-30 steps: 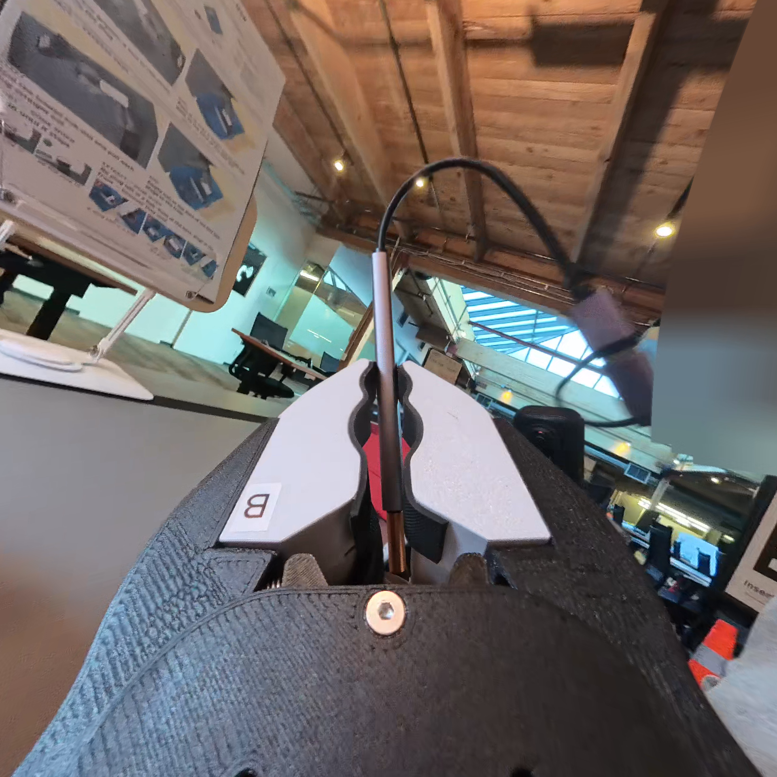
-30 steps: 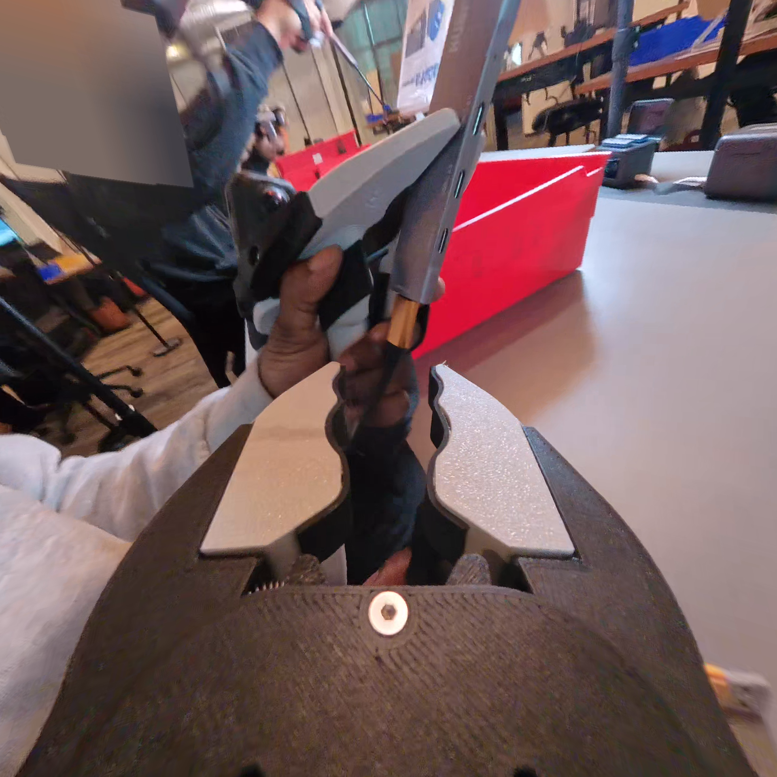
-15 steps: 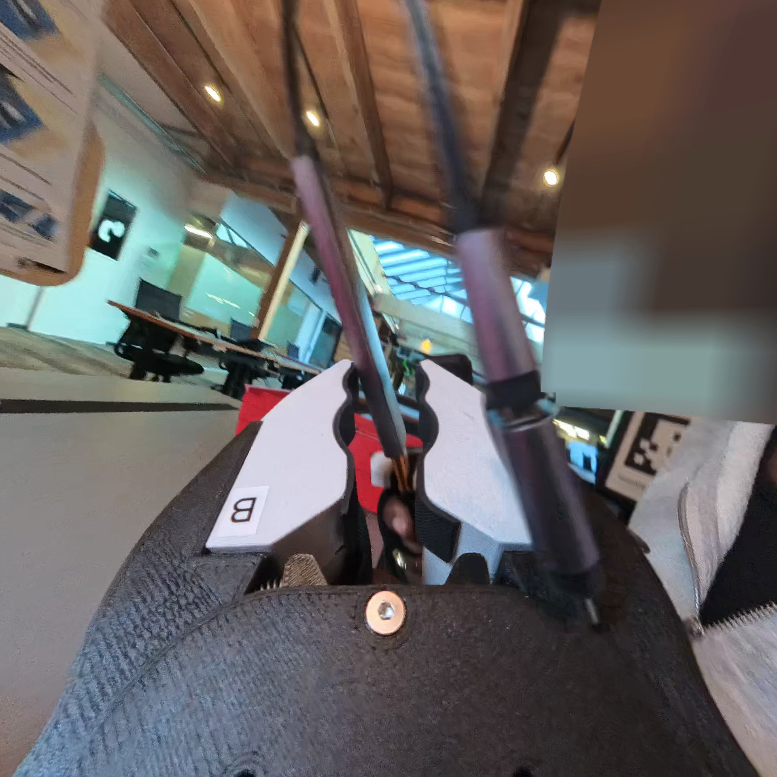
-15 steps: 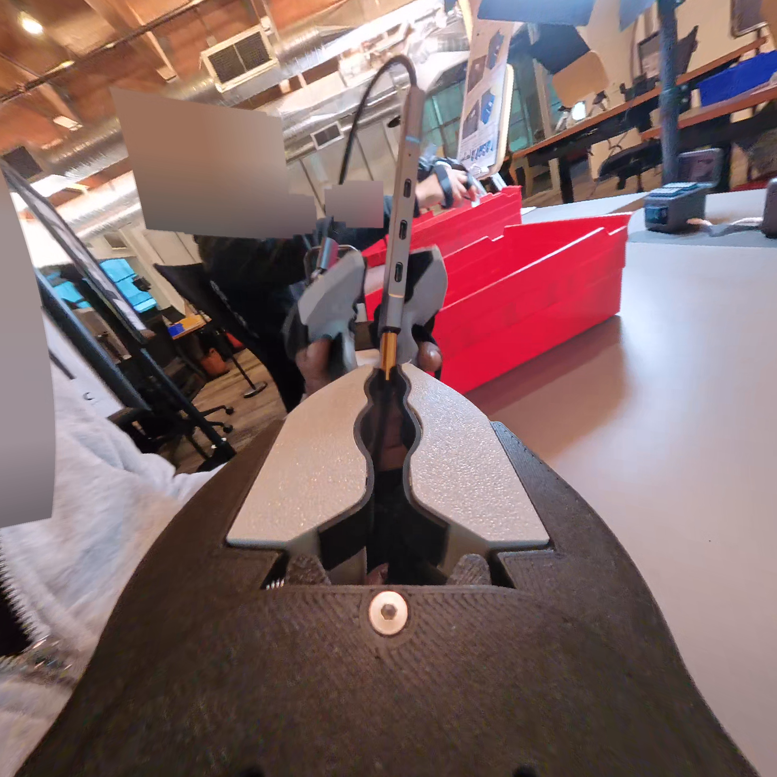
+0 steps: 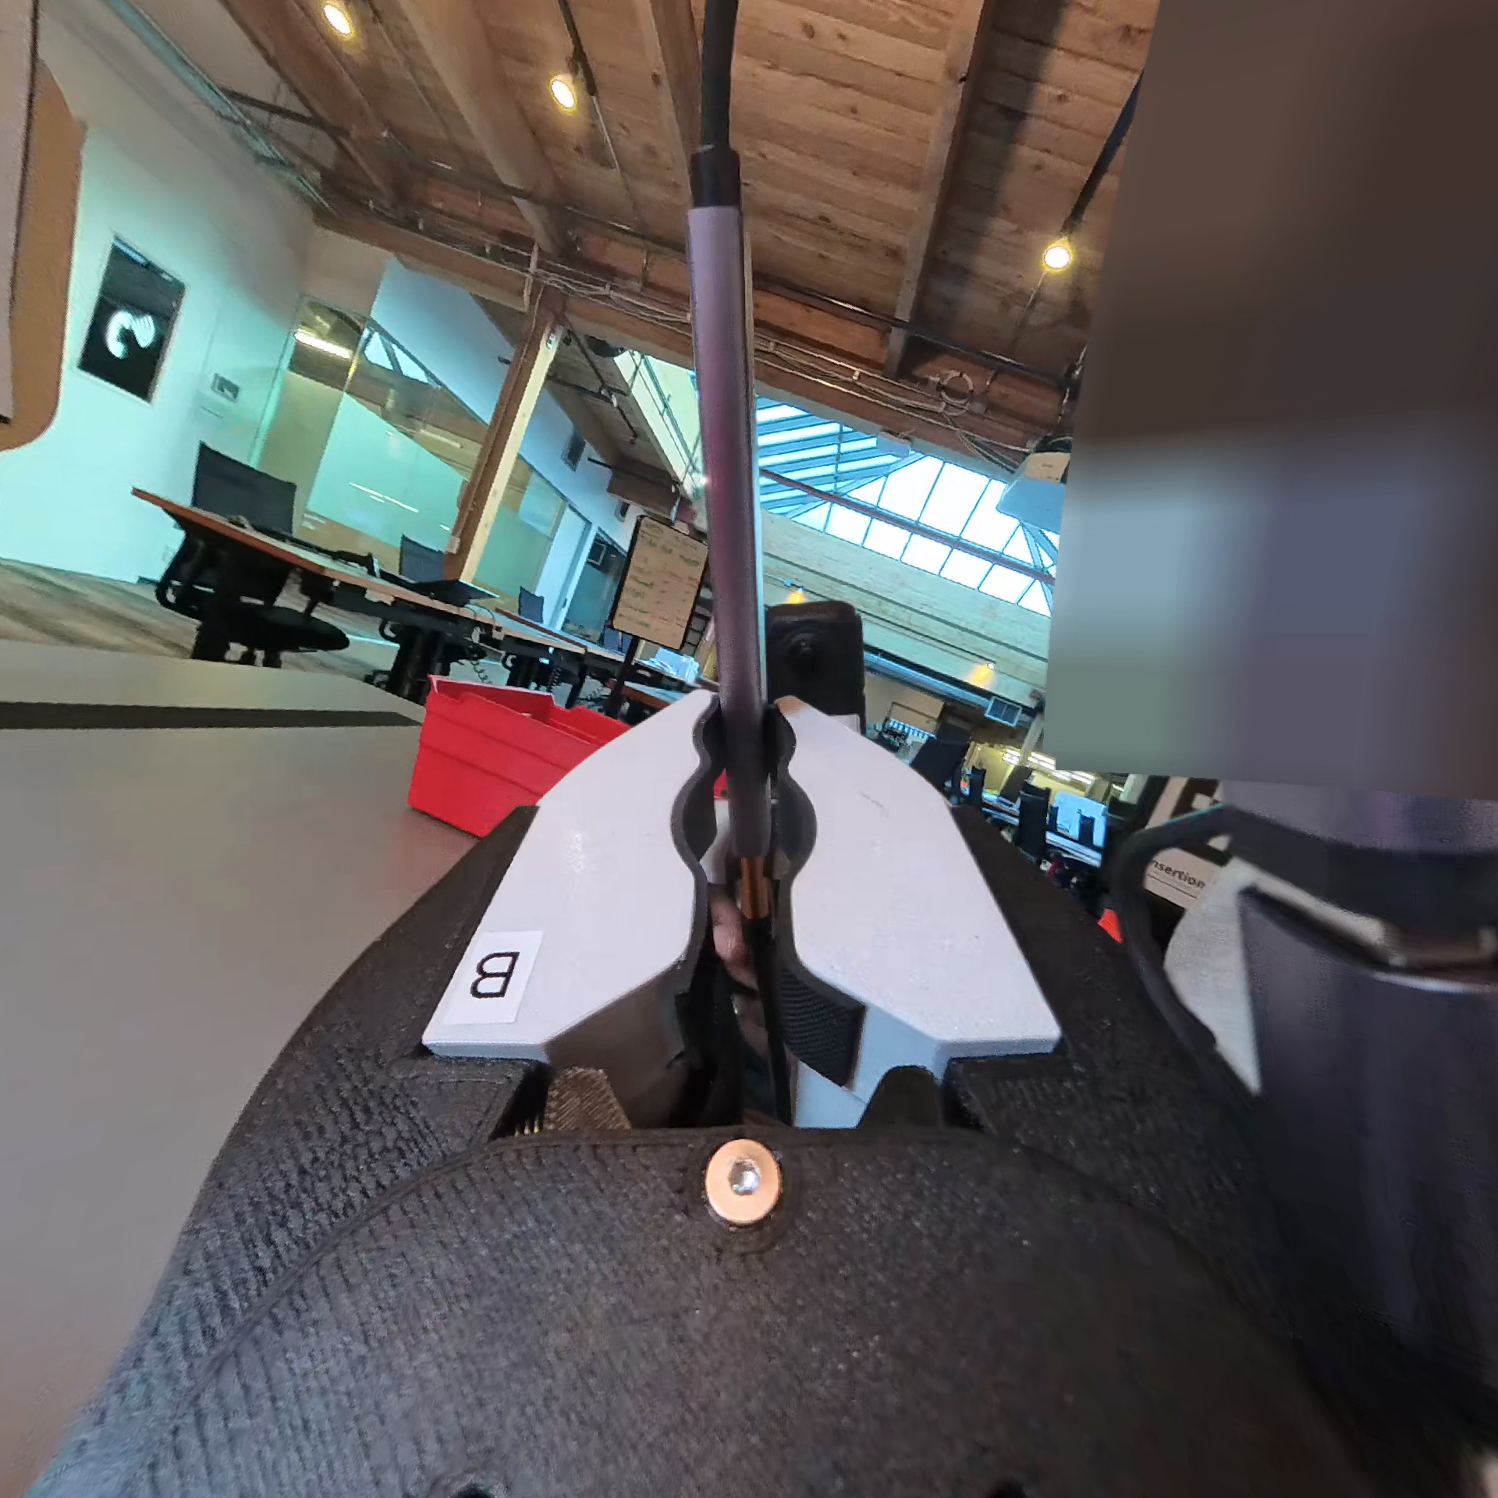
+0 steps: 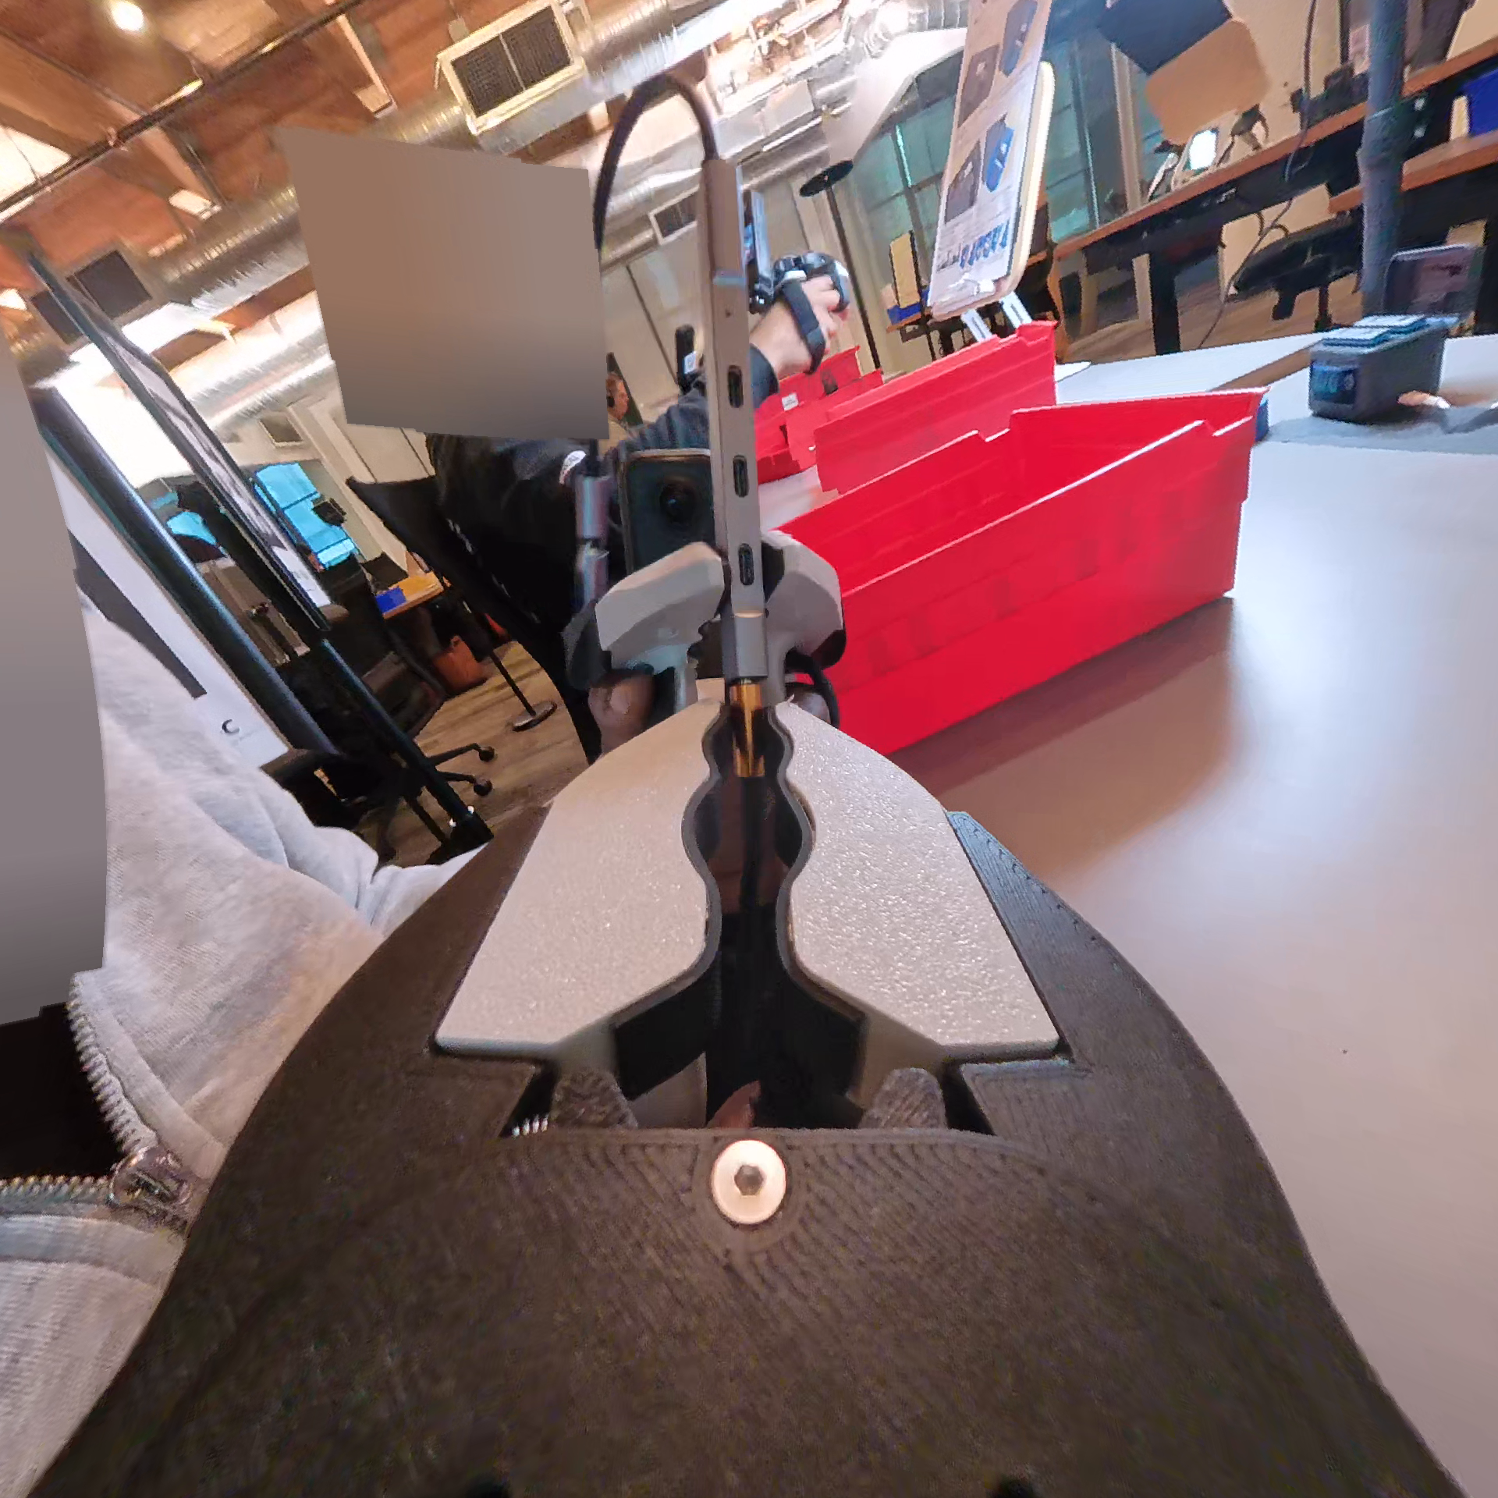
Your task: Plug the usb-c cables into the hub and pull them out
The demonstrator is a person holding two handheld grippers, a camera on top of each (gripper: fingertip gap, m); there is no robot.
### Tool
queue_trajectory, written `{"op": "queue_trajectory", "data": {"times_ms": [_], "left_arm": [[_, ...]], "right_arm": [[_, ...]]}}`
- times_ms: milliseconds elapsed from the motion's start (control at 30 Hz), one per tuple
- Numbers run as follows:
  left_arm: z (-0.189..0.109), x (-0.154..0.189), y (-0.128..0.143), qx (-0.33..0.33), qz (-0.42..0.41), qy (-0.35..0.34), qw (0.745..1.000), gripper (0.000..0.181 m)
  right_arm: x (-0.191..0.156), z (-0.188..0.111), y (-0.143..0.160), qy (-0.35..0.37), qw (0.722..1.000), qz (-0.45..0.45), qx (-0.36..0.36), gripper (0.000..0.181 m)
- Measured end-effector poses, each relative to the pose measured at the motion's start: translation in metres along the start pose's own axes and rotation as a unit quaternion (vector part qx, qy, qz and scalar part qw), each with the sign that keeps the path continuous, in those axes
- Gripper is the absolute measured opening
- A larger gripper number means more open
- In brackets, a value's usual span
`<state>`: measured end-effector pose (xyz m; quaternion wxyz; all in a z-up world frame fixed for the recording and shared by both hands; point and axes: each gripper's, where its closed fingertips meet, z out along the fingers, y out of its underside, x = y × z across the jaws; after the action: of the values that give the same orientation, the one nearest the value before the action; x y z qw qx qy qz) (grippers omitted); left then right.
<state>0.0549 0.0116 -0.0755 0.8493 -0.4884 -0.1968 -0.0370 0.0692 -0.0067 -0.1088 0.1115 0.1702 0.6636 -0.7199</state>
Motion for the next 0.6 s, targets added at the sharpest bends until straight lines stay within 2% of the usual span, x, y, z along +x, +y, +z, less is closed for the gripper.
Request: {"op": "queue_trajectory", "data": {"times_ms": [233, 467, 600], "left_arm": [[-0.003, 0.011, -0.005, 0.015, 0.011, 0.025, 1.0, 0.008], [0.006, 0.019, 0.014, -0.041, 0.068, 0.022, 0.997, 0.009], [0.008, 0.018, 0.02, -0.056, 0.084, 0.011, 0.995, 0.009]], "right_arm": [[-0.01, 0.0, 0.0, -0.001, 0.998, -0.056, 0.018, 0.007], [-0.01, -0.021, 0.01, 0.036, 0.989, -0.143, -0.002, 0.007], [-0.007, -0.028, 0.014, 0.079, 0.973, -0.215, -0.011, 0.007]]}}
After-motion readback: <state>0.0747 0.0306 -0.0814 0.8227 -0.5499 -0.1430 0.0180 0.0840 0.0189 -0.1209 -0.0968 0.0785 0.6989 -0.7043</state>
